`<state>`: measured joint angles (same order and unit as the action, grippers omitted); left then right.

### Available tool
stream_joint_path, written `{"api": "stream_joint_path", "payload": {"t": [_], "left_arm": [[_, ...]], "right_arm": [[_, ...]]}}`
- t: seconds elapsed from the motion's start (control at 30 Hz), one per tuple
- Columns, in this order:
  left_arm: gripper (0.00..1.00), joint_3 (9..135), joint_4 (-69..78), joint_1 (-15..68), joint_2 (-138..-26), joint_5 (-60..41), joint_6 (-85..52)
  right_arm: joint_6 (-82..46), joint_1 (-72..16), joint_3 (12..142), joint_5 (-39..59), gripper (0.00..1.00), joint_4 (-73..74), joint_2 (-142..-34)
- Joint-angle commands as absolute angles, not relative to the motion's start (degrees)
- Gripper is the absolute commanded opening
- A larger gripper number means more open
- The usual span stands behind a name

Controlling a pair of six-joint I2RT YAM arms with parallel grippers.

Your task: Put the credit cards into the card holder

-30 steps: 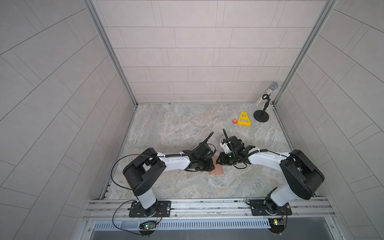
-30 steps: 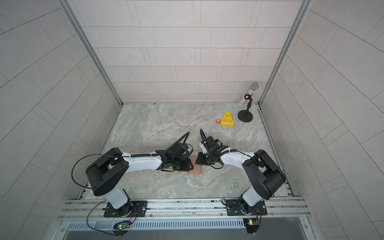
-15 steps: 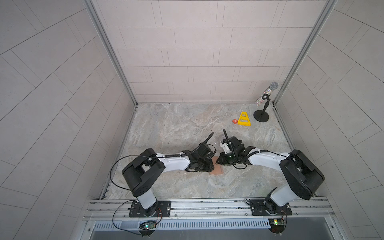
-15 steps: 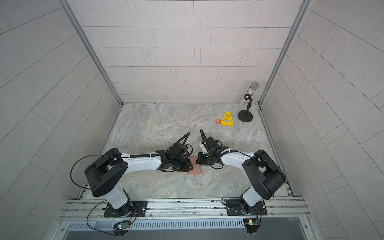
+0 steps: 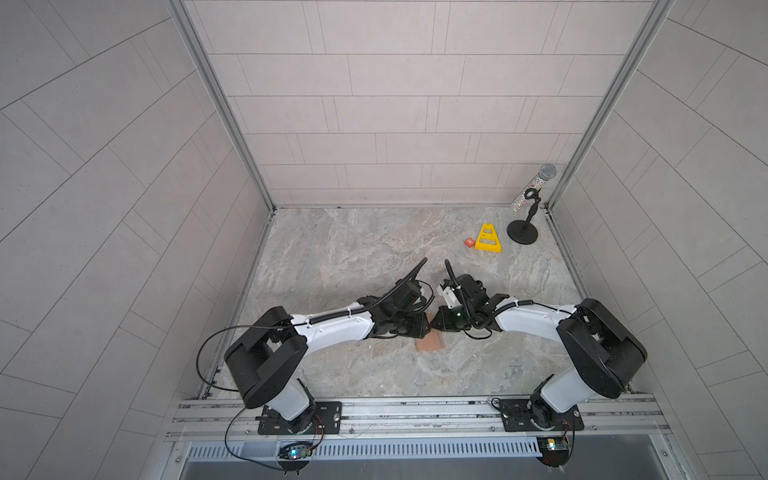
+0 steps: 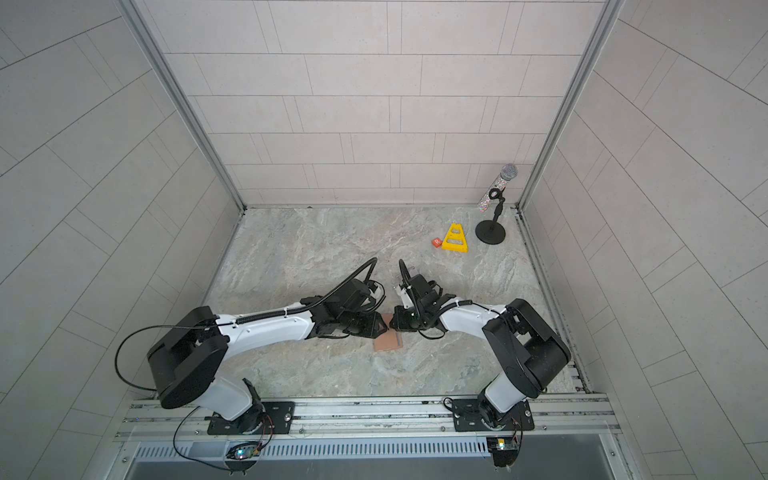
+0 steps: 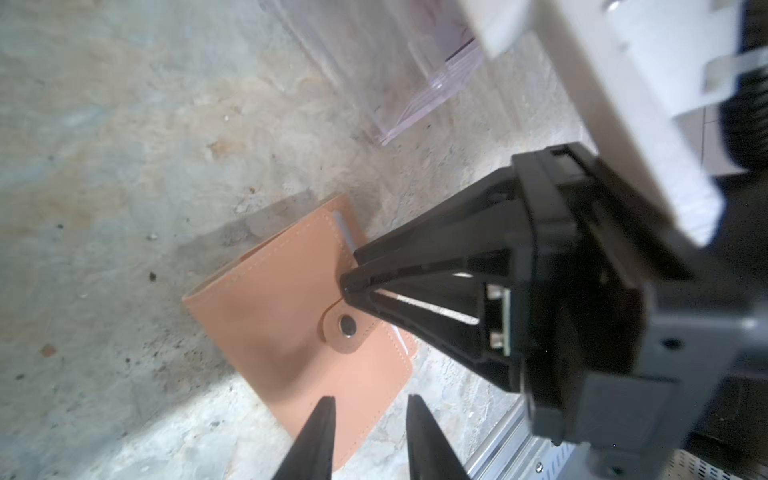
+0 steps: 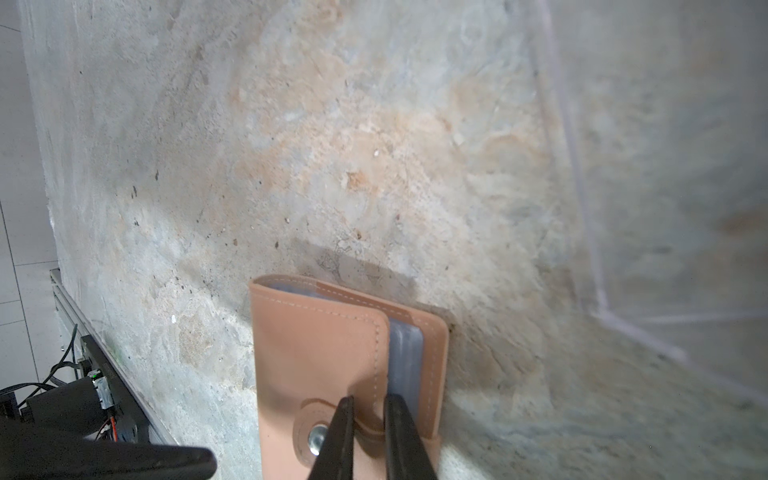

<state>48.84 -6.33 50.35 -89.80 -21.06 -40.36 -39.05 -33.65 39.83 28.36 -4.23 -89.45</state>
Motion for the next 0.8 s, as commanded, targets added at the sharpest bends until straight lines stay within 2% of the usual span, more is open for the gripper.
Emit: {"api": "stream_joint_path", "payload": {"t": [0.0,0.13,0.2,0.77], "left_arm": [[0.23,50.5,-3.6,50.7,-91.9,-22.8,-40.6],[0.05,51.3,-1.9,50.5,-94.1,-23.2,-41.1],[0.00,51.6,-1.6,50.5,-94.6,-23.0,-41.2],[0.00,51.6,-0.6,50.3,-99.0,-21.9,-41.2]], "right_arm": [[-38.6,-34.7,37.7,27.8,0.16,-7.9,-91.5],[-38.6,-34.7,37.7,27.8,0.15,-7.9,-91.5],[-38.6,-34.7,37.8,27.9,0.15,-8.0,-91.5],[-38.5,-34.7,38.1,27.9,0.15,-8.4,-91.4]]}}
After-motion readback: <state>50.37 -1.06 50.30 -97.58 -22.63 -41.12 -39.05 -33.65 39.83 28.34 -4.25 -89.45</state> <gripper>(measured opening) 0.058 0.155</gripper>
